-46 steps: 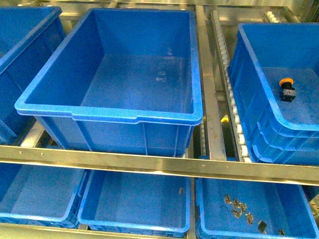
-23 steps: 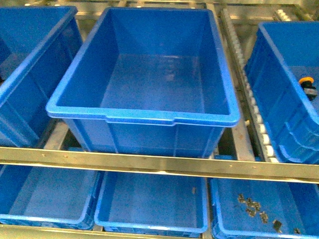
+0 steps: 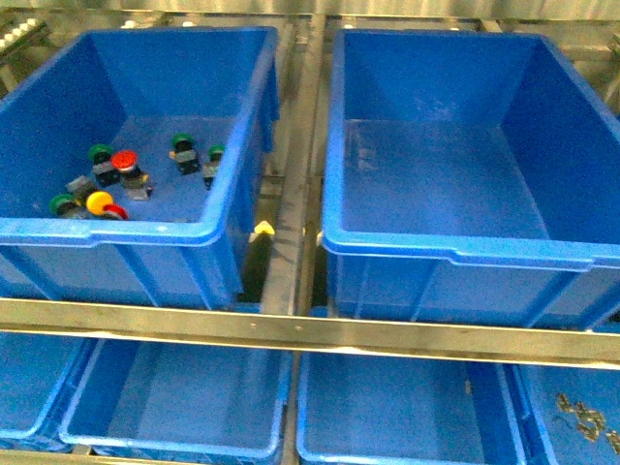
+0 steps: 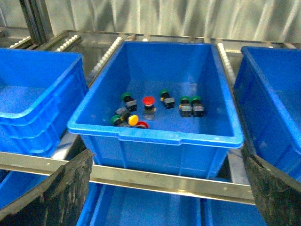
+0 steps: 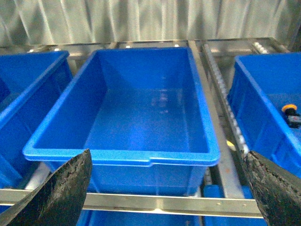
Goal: Pick red and yellow buttons and place in box
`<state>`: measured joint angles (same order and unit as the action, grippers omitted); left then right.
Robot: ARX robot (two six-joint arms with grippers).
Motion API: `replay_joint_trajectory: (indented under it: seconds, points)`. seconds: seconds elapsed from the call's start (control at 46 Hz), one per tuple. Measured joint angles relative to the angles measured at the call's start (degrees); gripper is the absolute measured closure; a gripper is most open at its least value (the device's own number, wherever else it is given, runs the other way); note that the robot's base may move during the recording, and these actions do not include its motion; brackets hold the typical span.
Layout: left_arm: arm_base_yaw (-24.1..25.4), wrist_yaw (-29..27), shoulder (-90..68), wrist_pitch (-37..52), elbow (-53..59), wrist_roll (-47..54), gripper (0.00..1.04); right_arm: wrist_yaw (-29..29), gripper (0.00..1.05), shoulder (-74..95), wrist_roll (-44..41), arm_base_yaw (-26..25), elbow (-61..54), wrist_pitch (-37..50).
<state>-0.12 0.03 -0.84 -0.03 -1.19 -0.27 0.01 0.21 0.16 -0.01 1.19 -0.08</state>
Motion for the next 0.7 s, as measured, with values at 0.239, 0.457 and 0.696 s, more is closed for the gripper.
replay_joint_trajectory:
  seconds: [0.239,0.457,0.696]
  points:
    - [0.0,0.0,0.0,0.0,0.0,0.0,0.08,0.0,0.07,0.0,0.0,0.0,0.0,0.0]
    - [0.0,-0.3,0.0,0.0,0.0,0.0,0.08,-0.4,0.07,0.0,0.0,0.0,0.0,0.0]
    - [0.0,0.0,0.0,0.0,0.0,0.0,0.08,0.0,0.07,0.0,0.0,0.0,0.0,0.0]
